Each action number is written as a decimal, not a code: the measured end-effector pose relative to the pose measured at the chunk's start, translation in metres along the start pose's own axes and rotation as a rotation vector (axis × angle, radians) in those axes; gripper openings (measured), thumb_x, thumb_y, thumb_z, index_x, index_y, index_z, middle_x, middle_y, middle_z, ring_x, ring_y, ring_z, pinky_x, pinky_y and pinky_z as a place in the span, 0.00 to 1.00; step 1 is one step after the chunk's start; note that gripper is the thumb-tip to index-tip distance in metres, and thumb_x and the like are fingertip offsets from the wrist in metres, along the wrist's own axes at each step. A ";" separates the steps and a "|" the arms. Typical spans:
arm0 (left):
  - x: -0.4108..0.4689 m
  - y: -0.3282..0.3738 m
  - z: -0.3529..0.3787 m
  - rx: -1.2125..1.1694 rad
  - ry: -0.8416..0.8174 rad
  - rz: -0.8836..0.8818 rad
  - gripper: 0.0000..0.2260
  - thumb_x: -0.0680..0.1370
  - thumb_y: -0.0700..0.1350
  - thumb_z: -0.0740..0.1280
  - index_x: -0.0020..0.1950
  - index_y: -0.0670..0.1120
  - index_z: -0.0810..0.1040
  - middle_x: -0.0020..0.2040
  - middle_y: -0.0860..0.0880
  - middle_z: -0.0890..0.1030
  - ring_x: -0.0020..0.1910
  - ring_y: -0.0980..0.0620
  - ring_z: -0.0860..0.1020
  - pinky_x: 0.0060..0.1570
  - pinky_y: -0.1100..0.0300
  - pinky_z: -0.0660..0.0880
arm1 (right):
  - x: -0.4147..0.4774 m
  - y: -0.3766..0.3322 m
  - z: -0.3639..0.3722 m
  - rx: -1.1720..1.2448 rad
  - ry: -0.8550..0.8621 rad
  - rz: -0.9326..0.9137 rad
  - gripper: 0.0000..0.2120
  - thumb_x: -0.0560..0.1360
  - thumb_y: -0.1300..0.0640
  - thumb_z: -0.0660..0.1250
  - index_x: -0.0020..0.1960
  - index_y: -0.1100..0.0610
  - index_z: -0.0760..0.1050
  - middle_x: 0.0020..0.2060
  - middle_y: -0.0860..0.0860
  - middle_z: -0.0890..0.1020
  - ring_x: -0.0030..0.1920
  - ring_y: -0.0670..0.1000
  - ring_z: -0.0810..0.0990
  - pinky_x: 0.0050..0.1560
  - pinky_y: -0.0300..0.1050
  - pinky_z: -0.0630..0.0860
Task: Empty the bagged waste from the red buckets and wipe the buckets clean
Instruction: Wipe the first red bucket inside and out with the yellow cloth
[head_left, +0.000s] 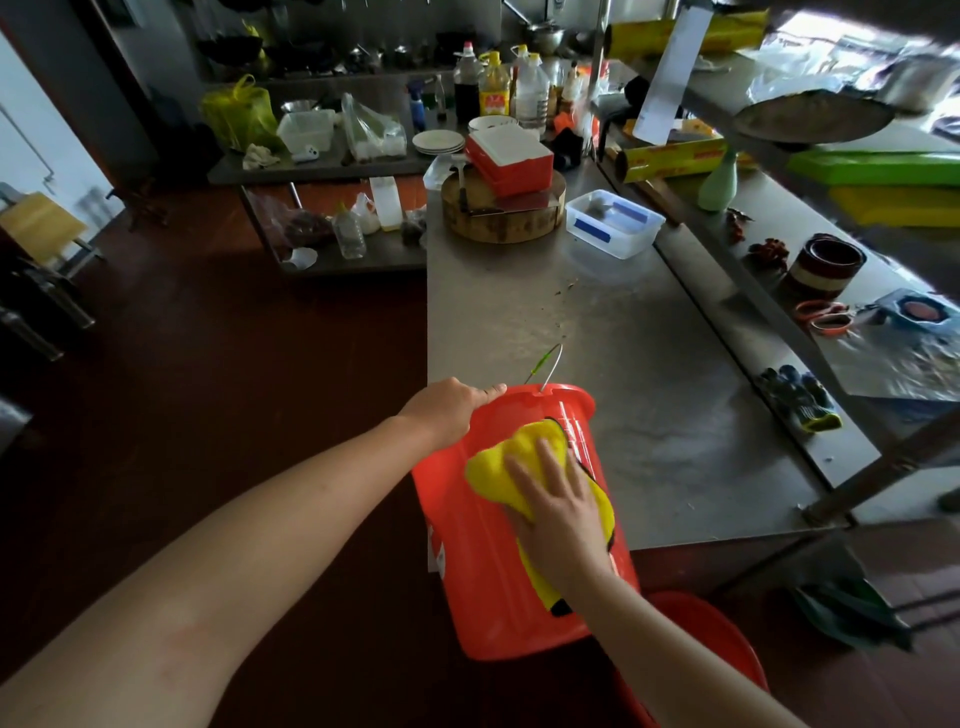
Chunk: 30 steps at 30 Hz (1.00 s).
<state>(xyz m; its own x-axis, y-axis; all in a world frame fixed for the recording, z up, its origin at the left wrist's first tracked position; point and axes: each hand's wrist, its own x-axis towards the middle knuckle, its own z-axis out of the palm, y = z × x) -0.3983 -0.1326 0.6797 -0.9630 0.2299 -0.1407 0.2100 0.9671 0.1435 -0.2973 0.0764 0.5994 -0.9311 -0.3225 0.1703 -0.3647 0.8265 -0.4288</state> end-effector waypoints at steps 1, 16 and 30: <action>0.000 0.000 0.000 0.001 0.002 0.005 0.35 0.78 0.32 0.54 0.79 0.62 0.61 0.64 0.40 0.80 0.57 0.37 0.80 0.55 0.49 0.78 | -0.006 -0.011 0.004 -0.090 -0.025 -0.091 0.32 0.75 0.42 0.70 0.77 0.37 0.64 0.81 0.50 0.59 0.79 0.67 0.55 0.72 0.69 0.63; -0.008 -0.013 0.015 -0.034 0.098 0.072 0.36 0.77 0.30 0.55 0.80 0.59 0.61 0.70 0.47 0.77 0.66 0.42 0.76 0.62 0.51 0.74 | -0.012 0.041 -0.007 0.225 0.066 0.136 0.27 0.77 0.42 0.70 0.75 0.41 0.70 0.78 0.49 0.65 0.76 0.59 0.66 0.67 0.59 0.72; -0.012 -0.015 0.017 -0.033 0.094 0.037 0.35 0.77 0.31 0.53 0.80 0.59 0.60 0.68 0.47 0.78 0.63 0.40 0.78 0.61 0.50 0.75 | -0.042 -0.008 0.004 0.012 0.089 -0.038 0.29 0.74 0.46 0.74 0.74 0.41 0.71 0.77 0.54 0.67 0.74 0.68 0.65 0.67 0.67 0.71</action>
<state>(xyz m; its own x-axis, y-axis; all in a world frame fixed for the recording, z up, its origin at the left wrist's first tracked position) -0.3870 -0.1478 0.6629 -0.9666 0.2529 -0.0424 0.2416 0.9536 0.1796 -0.2557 0.0813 0.5917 -0.9128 -0.3108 0.2648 -0.4004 0.8086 -0.4311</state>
